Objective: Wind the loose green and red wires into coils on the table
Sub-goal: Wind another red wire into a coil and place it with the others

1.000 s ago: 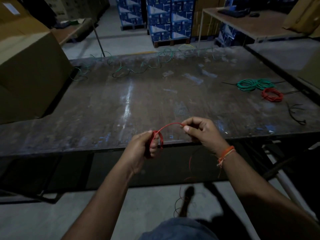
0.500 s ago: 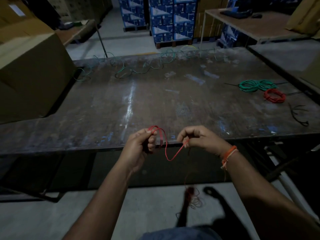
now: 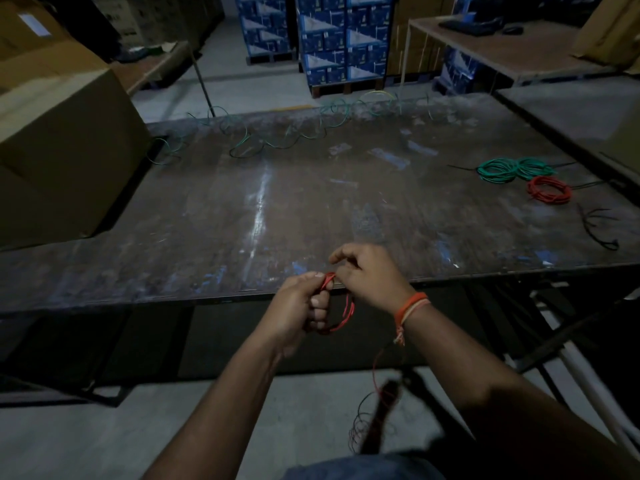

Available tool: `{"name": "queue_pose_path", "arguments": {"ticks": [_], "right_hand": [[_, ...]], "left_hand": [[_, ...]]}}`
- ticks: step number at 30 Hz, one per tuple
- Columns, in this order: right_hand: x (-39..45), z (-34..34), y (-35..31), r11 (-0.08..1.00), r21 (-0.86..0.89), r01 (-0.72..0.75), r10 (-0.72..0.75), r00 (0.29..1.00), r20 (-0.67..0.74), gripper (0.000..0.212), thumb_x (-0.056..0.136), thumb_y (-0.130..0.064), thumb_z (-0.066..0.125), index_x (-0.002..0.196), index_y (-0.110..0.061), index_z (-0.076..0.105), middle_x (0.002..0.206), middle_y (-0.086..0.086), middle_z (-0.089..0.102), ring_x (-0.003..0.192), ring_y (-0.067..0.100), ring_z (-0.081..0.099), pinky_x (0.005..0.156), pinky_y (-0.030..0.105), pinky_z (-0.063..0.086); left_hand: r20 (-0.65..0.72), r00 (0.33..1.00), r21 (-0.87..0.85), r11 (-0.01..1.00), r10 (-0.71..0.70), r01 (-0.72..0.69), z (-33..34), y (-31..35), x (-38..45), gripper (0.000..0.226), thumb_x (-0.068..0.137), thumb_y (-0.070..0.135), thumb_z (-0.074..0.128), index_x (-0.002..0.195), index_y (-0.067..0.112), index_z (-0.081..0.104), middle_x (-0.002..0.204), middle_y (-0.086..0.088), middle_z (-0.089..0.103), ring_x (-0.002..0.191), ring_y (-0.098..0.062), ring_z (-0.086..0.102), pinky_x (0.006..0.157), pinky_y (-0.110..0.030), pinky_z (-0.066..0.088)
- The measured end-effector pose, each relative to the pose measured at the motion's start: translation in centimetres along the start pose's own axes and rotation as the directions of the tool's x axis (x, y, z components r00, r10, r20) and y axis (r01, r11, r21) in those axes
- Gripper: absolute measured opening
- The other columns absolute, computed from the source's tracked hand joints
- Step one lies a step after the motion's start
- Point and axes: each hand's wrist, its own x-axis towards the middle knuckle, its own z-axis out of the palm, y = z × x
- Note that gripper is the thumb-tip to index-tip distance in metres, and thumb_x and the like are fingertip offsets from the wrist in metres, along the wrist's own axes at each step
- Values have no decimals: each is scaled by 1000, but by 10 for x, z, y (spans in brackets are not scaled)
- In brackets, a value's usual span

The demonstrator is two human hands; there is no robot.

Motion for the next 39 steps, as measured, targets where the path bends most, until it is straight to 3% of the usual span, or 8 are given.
{"name": "queue_pose_path", "arguments": {"ticks": [3, 6, 11, 19, 24, 30, 33, 39], "right_hand": [[3, -2, 10, 939, 313, -141, 56, 963, 265, 22, 74, -23, 63, 84, -8, 76, 75, 11, 69, 74, 18, 58, 71, 35, 48], [-4, -9, 20, 697, 641, -321, 4, 896, 443, 19, 80, -15, 63, 87, 2, 66, 76, 13, 61, 73, 21, 59, 69, 29, 44], [-10, -14, 38, 510, 770, -382, -125, 854, 506, 7, 89, -10, 62, 89, -3, 59, 67, 6, 51, 64, 16, 57, 68, 34, 36], [-25, -19, 82, 937, 304, -172, -36, 817, 575, 13, 88, -5, 69, 101, -6, 68, 82, 12, 66, 72, 18, 63, 73, 29, 51], [-42, -24, 102, 994, 107, -28, 0, 967, 254, 15, 91, -9, 69, 95, -22, 74, 87, 3, 74, 86, 20, 70, 87, 44, 57], [-38, -19, 15, 853, -17, 521, -513, 845, 152, 23, 93, -14, 67, 113, -18, 78, 91, -1, 50, 83, 11, 53, 73, 16, 41], [-28, -21, -19, 810, -24, 586, -586, 809, -36, 19, 92, -13, 68, 108, -15, 79, 87, 4, 51, 78, 16, 54, 65, 26, 45], [-8, -24, -38, 825, -18, 565, -566, 824, -42, 9, 88, -12, 75, 97, -12, 79, 88, 3, 61, 81, 15, 62, 69, 28, 50]], "left_hand": [[11, 999, -131, 991, -39, 40, -6, 3, 2, 28, 102, 18, 36, 79, 12, 51, 48, 9, 25, 38, -3, 16, 43, -17, 11], [42, 998, -165, 985, -36, 43, -10, 4, 3, 29, 101, 20, 38, 78, 11, 51, 48, 9, 24, 39, -4, 16, 46, -21, 7], [267, 962, -206, 972, -53, 111, -11, 10, -2, 26, 99, 21, 42, 79, 9, 53, 51, 8, 25, 42, -4, 17, 44, -21, 12], [113, 993, -602, 797, 16, 55, -50, 31, 4, 32, 97, 21, 39, 69, 16, 52, 45, 9, 30, 43, -3, 12, 39, -16, 14], [-107, 987, -679, 716, 119, -160, -82, 43, 5, 31, 98, 17, 39, 68, 17, 49, 46, 8, 31, 37, -5, 29, 39, -17, 22], [-337, 918, -168, 946, 210, -278, -48, 23, 14, 30, 106, 20, 35, 81, 14, 49, 55, 0, 50, 44, -12, 47, 41, -18, 38], [-266, 934, 89, 970, 240, -224, -30, 9, 10, 32, 108, 20, 34, 84, 6, 51, 53, -8, 60, 42, -21, 57, 44, -23, 44], [-112, 974, 92, 978, 199, -189, -13, 4, 0, 34, 104, 17, 34, 74, 13, 50, 49, 3, 30, 40, -7, 23, 42, -15, 18]]}}
